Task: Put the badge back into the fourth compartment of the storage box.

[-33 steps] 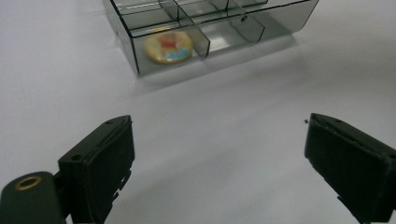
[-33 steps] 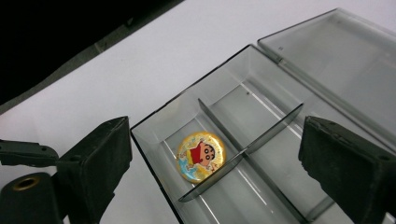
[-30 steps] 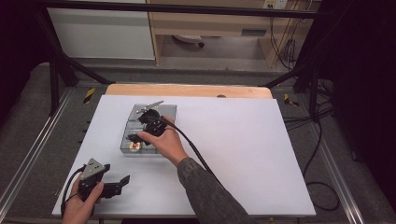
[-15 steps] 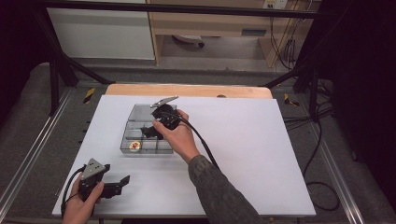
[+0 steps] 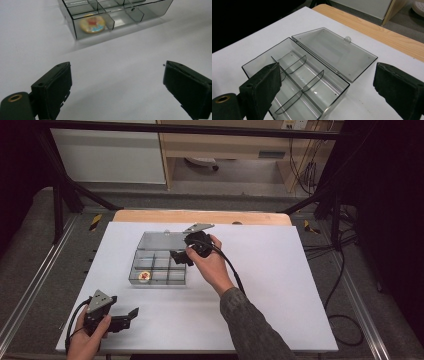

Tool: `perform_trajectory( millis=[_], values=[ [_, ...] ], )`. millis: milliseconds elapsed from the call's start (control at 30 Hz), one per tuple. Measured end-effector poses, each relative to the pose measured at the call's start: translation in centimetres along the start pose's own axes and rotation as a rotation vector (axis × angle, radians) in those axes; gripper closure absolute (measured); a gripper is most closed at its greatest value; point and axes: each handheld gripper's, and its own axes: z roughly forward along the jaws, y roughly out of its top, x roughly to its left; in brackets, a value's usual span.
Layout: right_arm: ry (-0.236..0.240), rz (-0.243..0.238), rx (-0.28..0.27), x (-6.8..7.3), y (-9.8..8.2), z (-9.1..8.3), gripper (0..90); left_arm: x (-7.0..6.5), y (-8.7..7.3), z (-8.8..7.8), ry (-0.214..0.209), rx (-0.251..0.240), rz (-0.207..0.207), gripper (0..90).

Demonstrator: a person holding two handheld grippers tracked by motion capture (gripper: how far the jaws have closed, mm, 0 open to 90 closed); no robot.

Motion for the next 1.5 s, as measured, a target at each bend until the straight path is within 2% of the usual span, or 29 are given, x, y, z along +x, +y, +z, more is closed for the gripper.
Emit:
perform_trajectory(
  millis=[233, 433, 600, 1067, 1500],
  values=[
    [0.010, 0.013, -0.043, -0.9, -0.4, -2.0, 5.6, 0.1, 0.0, -0.2, 0.016, -0.012, -0.008, 8.5],
    [0.008, 0.042, -0.087, -2.0, -1.1, -3.9, 5.3, 0.0, 0.0, -0.2, 0.013, -0.009, 0.000, 8.4],
    [-0.011, 0.055, -0.097, -3.4, -2.3, -5.0, 5.3, 0.1, 0.0, -0.2, 0.016, -0.012, -0.008, 8.4],
    [-0.042, 0.094, -0.124, -6.0, -4.8, -8.2, 4.6, 0.1, 0.0, -0.2, 0.015, -0.005, -0.006, 8.3],
    [-0.062, 0.131, -0.153, -7.5, -6.5, -10.2, 4.0, 0.1, 0.0, -0.2, 0.016, -0.006, -0.008, 8.3]
  ],
)
